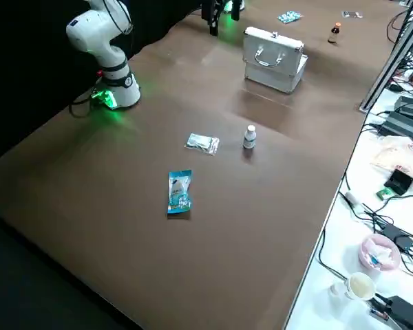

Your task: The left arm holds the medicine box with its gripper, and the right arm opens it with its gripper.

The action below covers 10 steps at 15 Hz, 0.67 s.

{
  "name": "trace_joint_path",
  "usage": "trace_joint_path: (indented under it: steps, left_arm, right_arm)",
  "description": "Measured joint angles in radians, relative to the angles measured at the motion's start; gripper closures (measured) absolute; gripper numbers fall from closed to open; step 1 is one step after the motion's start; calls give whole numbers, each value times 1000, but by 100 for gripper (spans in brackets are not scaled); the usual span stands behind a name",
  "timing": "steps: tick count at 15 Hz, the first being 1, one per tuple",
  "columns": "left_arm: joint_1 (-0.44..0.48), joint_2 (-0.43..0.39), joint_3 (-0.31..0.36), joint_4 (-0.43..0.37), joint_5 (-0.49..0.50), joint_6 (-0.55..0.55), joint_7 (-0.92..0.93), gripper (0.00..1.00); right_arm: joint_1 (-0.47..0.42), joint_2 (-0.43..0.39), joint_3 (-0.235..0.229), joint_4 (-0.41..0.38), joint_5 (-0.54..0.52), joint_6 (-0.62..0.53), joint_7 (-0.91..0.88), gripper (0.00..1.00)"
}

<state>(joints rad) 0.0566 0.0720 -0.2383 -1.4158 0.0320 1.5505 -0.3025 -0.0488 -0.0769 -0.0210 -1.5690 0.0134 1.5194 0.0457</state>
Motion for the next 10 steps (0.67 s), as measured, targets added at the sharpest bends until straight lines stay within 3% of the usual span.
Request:
trace_joint_path:
  steps: [10]
  left_arm:
    - [36, 2, 20, 0, 0, 0, 78, 0]
  right_arm:
    - [0, 0, 0, 2, 0, 1, 0, 1]
